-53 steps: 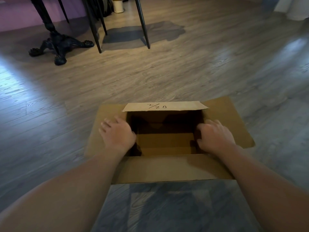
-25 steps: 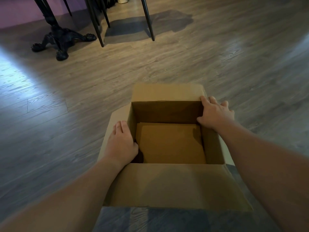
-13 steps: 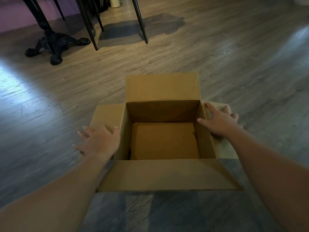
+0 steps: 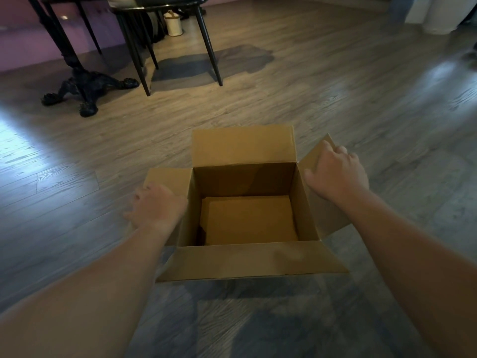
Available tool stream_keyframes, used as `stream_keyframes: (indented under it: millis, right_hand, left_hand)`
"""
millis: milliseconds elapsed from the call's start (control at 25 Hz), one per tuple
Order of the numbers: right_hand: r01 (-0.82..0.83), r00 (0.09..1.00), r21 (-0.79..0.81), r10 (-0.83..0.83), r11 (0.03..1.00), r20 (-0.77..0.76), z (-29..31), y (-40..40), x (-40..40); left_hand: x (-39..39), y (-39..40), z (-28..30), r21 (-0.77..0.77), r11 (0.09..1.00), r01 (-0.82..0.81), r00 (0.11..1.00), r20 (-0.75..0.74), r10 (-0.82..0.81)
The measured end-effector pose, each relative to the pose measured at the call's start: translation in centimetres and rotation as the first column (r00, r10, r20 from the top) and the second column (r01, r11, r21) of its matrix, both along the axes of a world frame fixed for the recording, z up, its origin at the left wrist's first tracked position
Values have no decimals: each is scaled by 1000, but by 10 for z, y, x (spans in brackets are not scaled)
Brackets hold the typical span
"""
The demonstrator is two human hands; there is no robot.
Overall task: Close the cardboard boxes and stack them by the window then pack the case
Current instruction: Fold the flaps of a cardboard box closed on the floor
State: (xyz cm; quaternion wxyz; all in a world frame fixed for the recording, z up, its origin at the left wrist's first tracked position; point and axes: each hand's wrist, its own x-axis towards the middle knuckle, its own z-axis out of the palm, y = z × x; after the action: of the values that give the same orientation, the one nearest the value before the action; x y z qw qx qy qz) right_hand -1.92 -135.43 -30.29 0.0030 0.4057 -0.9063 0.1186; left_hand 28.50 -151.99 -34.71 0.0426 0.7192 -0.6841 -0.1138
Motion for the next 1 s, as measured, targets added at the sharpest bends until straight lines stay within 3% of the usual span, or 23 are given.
stream_keyframes:
  millis: [120,200,320,520,720,880,1000]
  right_hand:
    - [-57,998,-8,57,998,25,9,-2,13]
    - [-98,994,-54,100,994,45,14,-1,20]
    - [-181,975,-129,195,975,108,18,1,34]
    - [-317,912,-115,336,941,237,-13,9,63]
    - [-452,853,55,414,890,317,-47,23,58]
    - [-493,833,82,443,866,330,-59,38,34]
    - [-479,850,80,439,874,290,-68,55,18]
  left_hand:
    - [19,-6,-6,305,952,-2,990,-136,45]
    - [35,1,-6,381,924,17,972,-224,74]
    - [39,5,1,304,953,-1,986,-160,52]
    - [24,16,23,-12,994,-108,993,-39,108]
    - [15,30,34,-242,959,146,988,88,-129]
    - [10,39,41,-309,914,264,934,-156,-322]
    - [8,43,44,-298,837,459,771,-334,-542]
